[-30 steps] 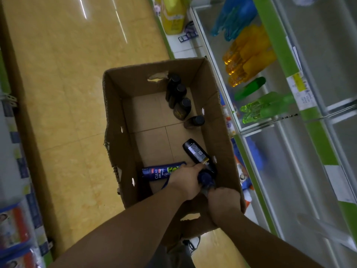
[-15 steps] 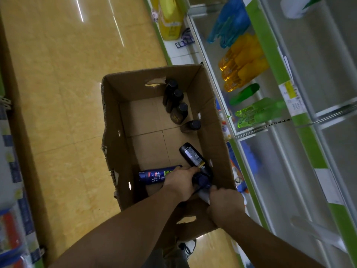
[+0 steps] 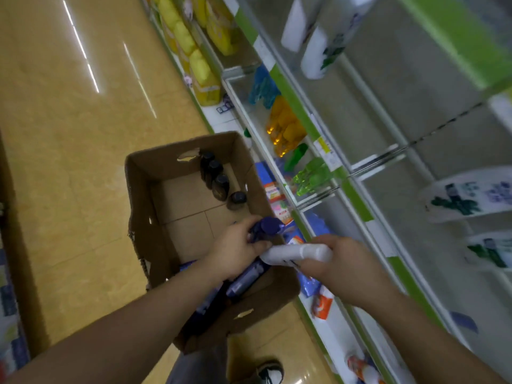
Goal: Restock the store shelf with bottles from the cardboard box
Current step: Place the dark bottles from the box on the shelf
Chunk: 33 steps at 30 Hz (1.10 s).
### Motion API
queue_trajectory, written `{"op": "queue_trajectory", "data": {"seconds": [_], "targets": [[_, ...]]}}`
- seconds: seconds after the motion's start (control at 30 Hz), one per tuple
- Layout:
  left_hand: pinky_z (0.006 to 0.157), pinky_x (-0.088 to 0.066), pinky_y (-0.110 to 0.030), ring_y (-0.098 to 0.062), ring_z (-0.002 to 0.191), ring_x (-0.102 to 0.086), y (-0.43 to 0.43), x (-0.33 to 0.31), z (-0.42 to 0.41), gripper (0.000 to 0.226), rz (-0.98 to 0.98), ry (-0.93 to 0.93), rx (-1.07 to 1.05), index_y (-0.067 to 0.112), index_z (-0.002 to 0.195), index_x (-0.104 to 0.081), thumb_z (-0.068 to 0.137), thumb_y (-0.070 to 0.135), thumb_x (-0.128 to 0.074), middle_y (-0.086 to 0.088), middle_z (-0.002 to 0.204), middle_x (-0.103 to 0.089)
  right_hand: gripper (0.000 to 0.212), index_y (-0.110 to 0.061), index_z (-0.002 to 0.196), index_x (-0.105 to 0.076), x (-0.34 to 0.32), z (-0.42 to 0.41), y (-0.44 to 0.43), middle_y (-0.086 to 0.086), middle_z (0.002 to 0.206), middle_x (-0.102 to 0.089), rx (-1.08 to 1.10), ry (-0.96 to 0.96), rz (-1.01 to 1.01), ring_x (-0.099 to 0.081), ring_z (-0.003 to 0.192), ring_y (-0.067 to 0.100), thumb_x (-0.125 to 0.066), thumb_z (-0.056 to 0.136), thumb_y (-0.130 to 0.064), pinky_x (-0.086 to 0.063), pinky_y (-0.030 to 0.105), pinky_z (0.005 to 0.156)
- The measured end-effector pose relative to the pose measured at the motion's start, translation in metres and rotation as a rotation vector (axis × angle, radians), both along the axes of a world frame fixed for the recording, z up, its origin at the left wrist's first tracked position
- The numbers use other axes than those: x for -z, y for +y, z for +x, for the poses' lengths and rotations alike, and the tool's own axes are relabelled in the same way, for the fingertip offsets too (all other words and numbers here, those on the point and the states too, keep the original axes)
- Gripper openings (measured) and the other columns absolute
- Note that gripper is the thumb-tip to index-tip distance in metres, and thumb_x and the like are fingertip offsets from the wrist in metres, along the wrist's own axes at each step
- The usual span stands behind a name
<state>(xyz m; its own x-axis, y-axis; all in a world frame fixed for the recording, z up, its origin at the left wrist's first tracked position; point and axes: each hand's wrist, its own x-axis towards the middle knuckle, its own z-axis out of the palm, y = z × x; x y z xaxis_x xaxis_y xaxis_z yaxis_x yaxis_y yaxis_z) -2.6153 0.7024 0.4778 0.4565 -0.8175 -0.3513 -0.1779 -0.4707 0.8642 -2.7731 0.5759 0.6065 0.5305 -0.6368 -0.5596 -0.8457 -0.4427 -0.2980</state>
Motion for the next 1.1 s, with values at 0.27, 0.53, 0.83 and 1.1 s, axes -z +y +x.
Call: {"op": "queue_trajectory", "data": {"seconds": [0.27, 0.53, 0.83, 1.1], "targets": [[0.082, -0.052, -0.030, -0.007, 0.089, -0.067, -0.025, -0.171, -0.058, 0.033, -0.350, 0.041, -0.087, 0.034, 0.106, -0.072, 0.075, 0.028, -0.083, 0.011, 0.095, -0.075, 0.017, -0.018, 0.070, -0.071, -0.149, -0.084, 0.004, 0.003, 0.062, -0.064, 0.258, -0.594, -0.088, -0.050, 0.047, 0.008, -0.080, 0.077, -0.030, -0.037, 0.021, 0.046], [0.087, -0.052, -0.038, -0.019, 0.096, -0.069, -0.050, -0.301, -0.177, 0.045, -0.492, 0.028, 0.107, 0.031, 0.103, -0.074, 0.061, 0.045, -0.081, 0.002, 0.097, -0.076, 0.027, -0.006, 0.073, -0.071, -0.251, -0.206, 0.018, 0.001, 0.062, -0.068, 0.562, -1.085, -0.083, -0.053, 0.053, 0.011, -0.081, 0.081, -0.030, -0.045, 0.029, 0.054], [0.072, -0.054, -0.015, -0.007, 0.088, -0.071, -0.071, -0.357, -0.305, 0.030, -0.526, 0.066, 0.331, 0.025, 0.102, -0.074, 0.078, 0.009, -0.081, 0.006, 0.096, -0.077, 0.023, -0.027, 0.099, -0.071, -0.287, -0.343, 0.012, -0.010, 0.088, -0.078, 0.806, -1.299, -0.212, -0.073, 0.079, 0.007, -0.077, 0.081, -0.039, -0.056, 0.028, 0.067], [0.070, -0.054, -0.011, -0.001, 0.087, -0.071, -0.111, -0.383, -0.347, 0.026, -0.572, 0.074, 0.422, 0.031, 0.097, -0.072, 0.080, 0.012, -0.080, 0.013, 0.093, -0.077, 0.031, -0.018, 0.094, -0.071, -0.298, -0.407, -0.027, -0.005, 0.082, -0.077, 0.926, -1.163, -0.347, -0.074, 0.079, 0.016, -0.075, 0.082, -0.047, -0.058, 0.038, 0.070]]}}
